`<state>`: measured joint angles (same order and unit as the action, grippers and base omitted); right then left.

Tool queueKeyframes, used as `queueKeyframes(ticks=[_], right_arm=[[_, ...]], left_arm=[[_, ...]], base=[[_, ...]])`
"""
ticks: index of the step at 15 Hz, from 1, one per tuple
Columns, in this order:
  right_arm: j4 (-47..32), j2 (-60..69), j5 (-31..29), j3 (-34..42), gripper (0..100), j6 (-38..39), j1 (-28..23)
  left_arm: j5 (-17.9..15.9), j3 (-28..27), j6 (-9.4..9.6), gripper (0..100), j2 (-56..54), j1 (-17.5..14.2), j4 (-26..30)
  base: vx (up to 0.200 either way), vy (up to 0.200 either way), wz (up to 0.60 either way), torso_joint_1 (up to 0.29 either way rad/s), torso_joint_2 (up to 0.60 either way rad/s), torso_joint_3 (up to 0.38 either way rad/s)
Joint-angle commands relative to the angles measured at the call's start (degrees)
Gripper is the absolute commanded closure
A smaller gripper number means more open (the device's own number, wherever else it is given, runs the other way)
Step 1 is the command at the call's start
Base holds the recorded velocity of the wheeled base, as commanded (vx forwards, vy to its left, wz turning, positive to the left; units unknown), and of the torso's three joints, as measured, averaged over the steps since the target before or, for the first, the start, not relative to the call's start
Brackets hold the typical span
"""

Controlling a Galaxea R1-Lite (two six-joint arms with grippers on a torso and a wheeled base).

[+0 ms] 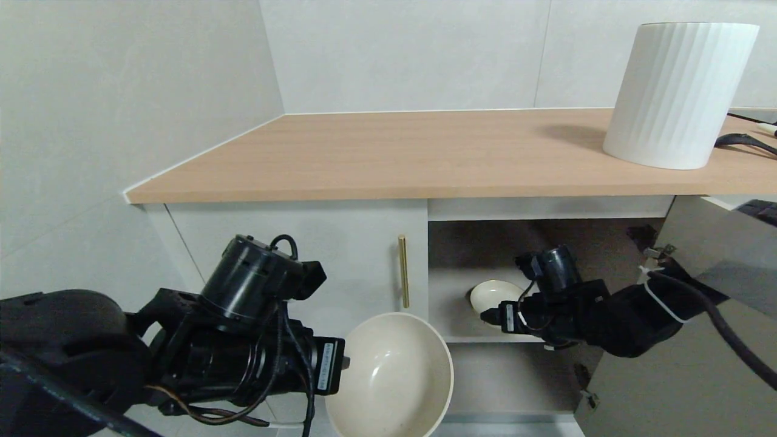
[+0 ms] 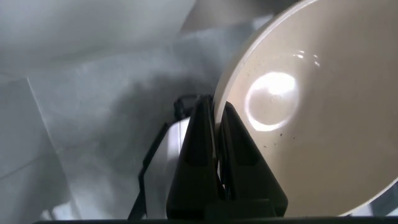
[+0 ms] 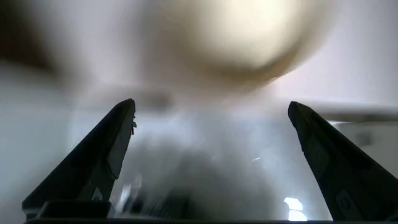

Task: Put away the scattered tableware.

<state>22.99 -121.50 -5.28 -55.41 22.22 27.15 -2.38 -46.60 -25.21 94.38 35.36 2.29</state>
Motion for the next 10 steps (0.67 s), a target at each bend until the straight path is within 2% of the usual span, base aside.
queueKeyframes(ticks=[1, 4, 7, 8, 10], right_arm=[[-5.94, 12.87, 1.50, 3.20, 0, -0.34, 6.25], [-14.47, 21.92, 5.45, 2.58, 0, -0.16, 9.68], [-18.25, 26.49, 6.95, 2.58, 0, -0.08, 14.07], [-19.21, 27.28, 6.95, 2.76, 0, 0.01, 16.97], [-20.35, 27.20, 6.51, 2.76, 0, -0.08, 19.43]], left_arm=[[0.44, -0.07, -0.10, 100, 3.88, 1.81, -0.01], [0.27, -0.15, -0.10, 100, 6.26, 1.99, -0.01], [0.53, -0.24, -0.10, 100, 8.36, 2.87, 0.08], [0.53, -0.59, -0.19, 100, 8.89, 3.66, 1.49], [1.15, -2.09, -2.04, 100, 9.16, 4.27, 3.16]], base=[[0.000, 0.000, 0.00, 0.000, 0.00, 0.000], [0.000, 0.000, 0.00, 0.000, 0.00, 0.000], [0.000, 0.000, 0.00, 0.000, 0.00, 0.000], [0.000, 0.000, 0.00, 0.000, 0.00, 0.000], [0.000, 0.000, 0.00, 0.000, 0.00, 0.000]])
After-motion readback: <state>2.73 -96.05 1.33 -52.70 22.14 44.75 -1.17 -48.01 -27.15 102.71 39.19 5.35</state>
